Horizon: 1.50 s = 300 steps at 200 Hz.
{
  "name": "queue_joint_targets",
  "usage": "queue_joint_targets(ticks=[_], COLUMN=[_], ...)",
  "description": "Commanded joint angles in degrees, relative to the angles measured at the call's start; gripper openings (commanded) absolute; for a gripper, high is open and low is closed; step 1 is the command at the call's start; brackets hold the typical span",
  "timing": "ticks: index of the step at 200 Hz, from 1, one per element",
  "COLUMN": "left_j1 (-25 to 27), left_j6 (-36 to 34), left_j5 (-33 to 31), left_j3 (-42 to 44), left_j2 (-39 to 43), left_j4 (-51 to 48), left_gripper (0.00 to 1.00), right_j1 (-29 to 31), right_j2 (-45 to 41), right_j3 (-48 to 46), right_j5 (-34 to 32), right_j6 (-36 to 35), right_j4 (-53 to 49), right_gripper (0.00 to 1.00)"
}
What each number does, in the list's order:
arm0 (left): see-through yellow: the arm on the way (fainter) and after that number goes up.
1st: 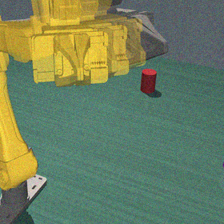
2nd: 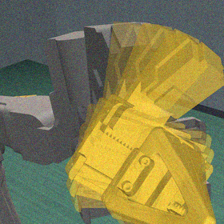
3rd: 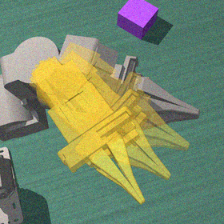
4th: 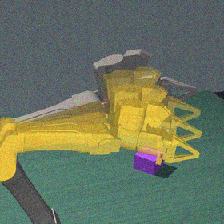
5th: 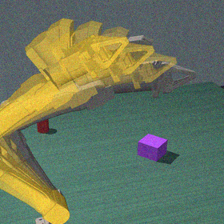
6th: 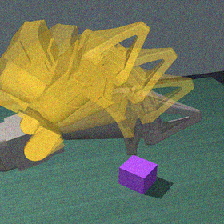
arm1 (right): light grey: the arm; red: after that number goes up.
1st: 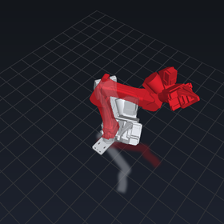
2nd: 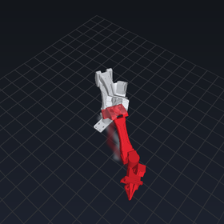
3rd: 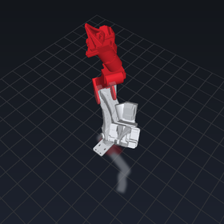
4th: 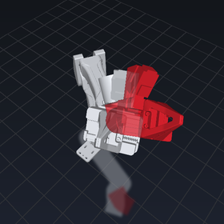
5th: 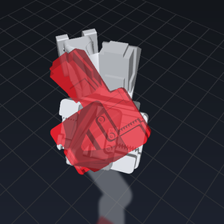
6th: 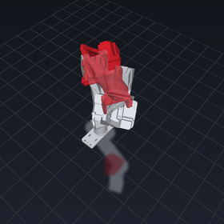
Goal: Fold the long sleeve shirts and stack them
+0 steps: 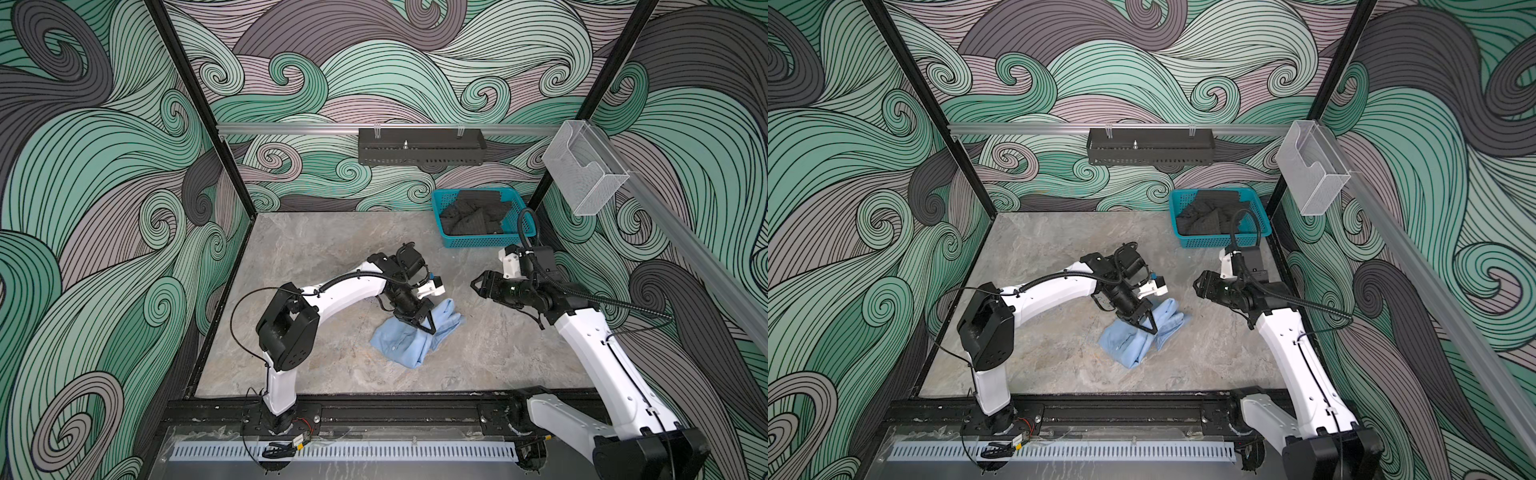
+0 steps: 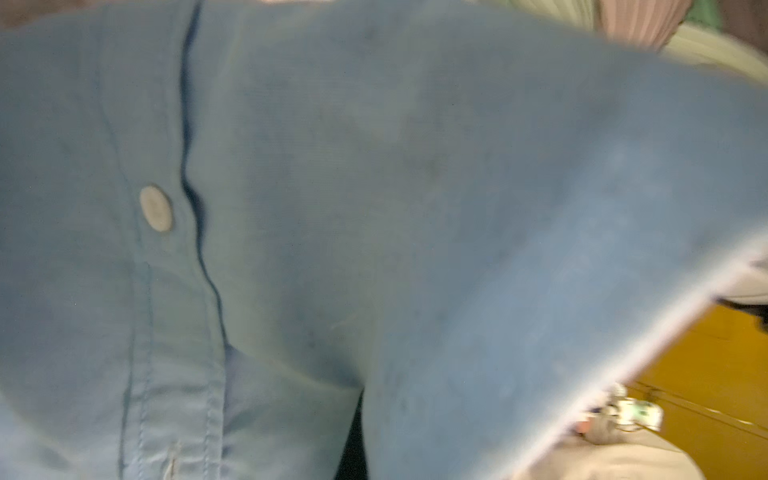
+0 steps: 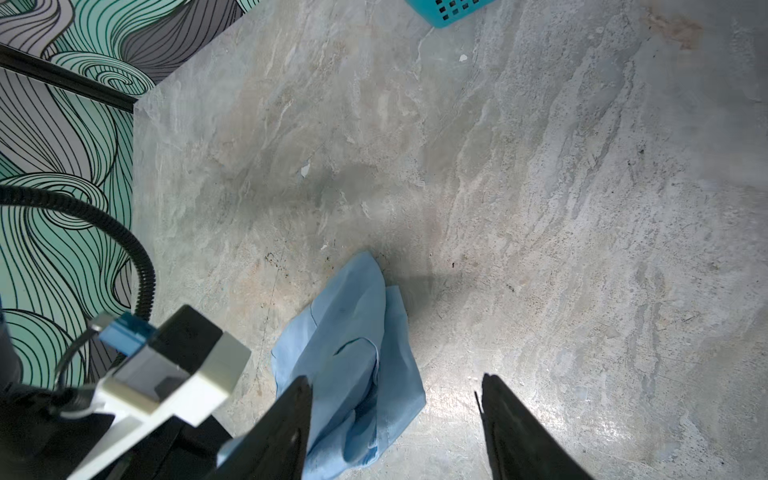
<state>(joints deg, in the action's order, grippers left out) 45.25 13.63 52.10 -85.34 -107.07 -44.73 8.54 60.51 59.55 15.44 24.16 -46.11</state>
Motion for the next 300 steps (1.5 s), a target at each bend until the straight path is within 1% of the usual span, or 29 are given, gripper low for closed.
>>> queue_joint_targets(ticks=[1, 16, 27, 42, 63, 77, 96, 107, 113, 119, 140, 155, 168, 178, 198, 212, 229, 247, 265, 300], left_j1=[-4.62, -8.24, -10.8, -14.41, -18.85, -19.76, -18.39, -16.42, -15.17, -13.75, -8.03, -5.14, -4.94, -5.71, -8.58, -10.91, -13.43, -15.54, -17.09, -19.08], left_j6=[10.4, 15.11, 16.38, 15.89, 12.39, 11.57, 12.12, 12.96, 14.57, 17.18, 30.36, 36.62, 39.84, 37.7, 28.45, 22.3, 17.09, 13.78, 12.6, 11.53], left_j5=[14.91, 17.68, 18.86, 19.9, 19.52, 18.79, 18.05, 17.61, 17.52, 17.56, 17.62, 16.97, 16.06, 14.98, 11.88, 8.67, 4.2, -0.89, -4.35, -11.93], left_j3=[3.61, 6.59, 8.65, 10.28, 12.4, 12.47, 9.78, 7.59, 6.69, 6.29, 5.3, 3.44, 3.06, 2.96, 3.94, 5.86, 8.24, 9.8, 11.15, 14.16], left_j2=[4.09, 4.1, 3.41, 0.92, -1.72, -1.7, -0.85, -0.52, -0.33, -0.1, 0.18, 0.26, 0.54, 0.49, -1.21, -3.48, -6.99, -10.75, -12.92, -10.81], left_j4=[15.14, 21.07, 23.68, 22.93, 19.83, 19.11, 17.78, 17.23, 17.97, 20.27, 34.73, 41.67, 45.89, 43.85, 33.26, 27.12, 22.24, 18.69, 16.61, 13.89], left_gripper=[0.0, 0.0, 0.0, 0.0, 0.0, 0.0, 0.0, 0.0, 0.0, 0.0, 0.0, 0.0, 0.0, 0.0, 0.0, 0.0, 0.0, 0.0, 0.0, 0.0], right_j1=[-0.45, -0.55, -0.54, -0.54, -0.55, -0.54, -0.62, -0.62, -0.71, -0.8, -1.2, -1.5, -1.59, -1.65, -1.68, -1.68, -1.68, -1.69, -1.68, -1.68], right_j2=[0.26, 0.71, 1.16, 1.86, 2.38, 2.59, 2.68, 2.67, 2.68, 2.6, 2.37, 2.32, 2.24, 2.07, 2.07, 1.93, 1.88, 1.81, 1.88, 2.28], right_j3=[1.38, 1.62, 1.87, 2.31, 2.83, 2.86, 2.7, 2.68, 2.73, 2.59, 2.73, 3.01, 3.33, 3.46, 3.64, 3.56, 3.3, 2.97, 2.9, 0.55], right_j5=[0.92, 0.91, 1.09, 1.52, 1.81, 1.87, 1.77, 1.7, 1.65, 1.62, 1.76, 1.89, 2.13, 2.14, 2.28, 2.31, 2.28, 2.47, 2.93, 3.55], right_j6=[-0.92, -0.83, -0.8, -0.7, -0.7, -0.83, -1.05, -1.05, -1.07, -1.06, -0.96, -0.96, -1.0, -0.96, -0.88, -0.85, -0.7, -0.63, -0.53, 0.57], right_j4=[-0.74, -0.68, -0.74, -0.69, -0.71, -0.77, -0.69, -0.68, -0.76, -0.73, -0.7, -0.7, -0.75, -0.89, -0.91, -0.91, -0.96, -0.94, -1.11, -1.47], right_gripper=[0.66, 0.66, 0.66, 0.66, 0.66, 0.66, 0.66, 0.66, 0.66, 0.66, 0.66, 0.66, 0.66, 0.66, 0.66, 0.66, 0.66, 0.66, 0.66, 0.66])
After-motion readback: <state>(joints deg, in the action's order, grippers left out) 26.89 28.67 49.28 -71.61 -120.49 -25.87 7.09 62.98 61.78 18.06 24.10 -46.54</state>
